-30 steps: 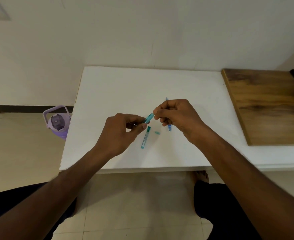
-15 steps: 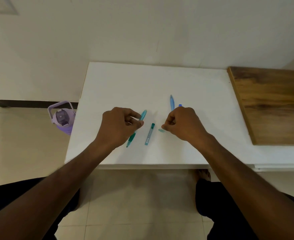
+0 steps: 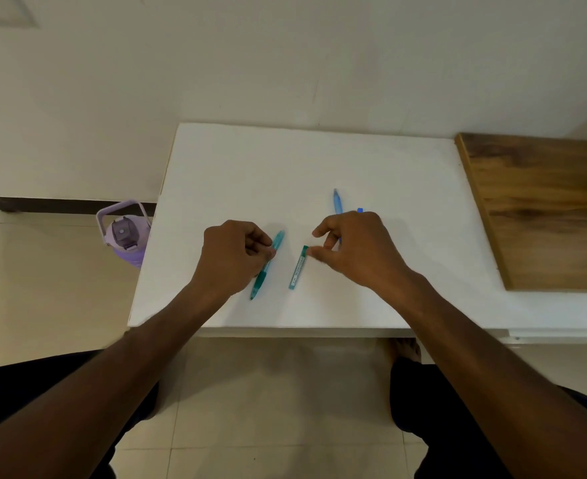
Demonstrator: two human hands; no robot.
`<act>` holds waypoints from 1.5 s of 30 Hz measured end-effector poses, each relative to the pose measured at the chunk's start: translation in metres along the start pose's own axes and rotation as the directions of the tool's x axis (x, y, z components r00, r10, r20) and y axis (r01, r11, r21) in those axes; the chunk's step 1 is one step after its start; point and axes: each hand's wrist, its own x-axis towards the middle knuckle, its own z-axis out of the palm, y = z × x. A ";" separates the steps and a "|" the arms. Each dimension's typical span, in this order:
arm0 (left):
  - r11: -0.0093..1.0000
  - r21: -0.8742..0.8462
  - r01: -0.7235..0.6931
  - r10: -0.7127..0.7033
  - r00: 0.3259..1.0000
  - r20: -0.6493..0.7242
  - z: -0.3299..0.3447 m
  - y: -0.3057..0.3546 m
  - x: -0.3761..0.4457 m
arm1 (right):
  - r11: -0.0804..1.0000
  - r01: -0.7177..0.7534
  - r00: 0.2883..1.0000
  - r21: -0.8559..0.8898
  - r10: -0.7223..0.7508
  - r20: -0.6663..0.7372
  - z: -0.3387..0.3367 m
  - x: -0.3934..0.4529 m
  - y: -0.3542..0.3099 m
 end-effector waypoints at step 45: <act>0.981 0.000 -0.196 0.195 0.979 0.063 -0.013 0.026 -0.015 | 0.967 -0.103 0.987 0.232 0.070 0.147 -0.023 0.002 -0.002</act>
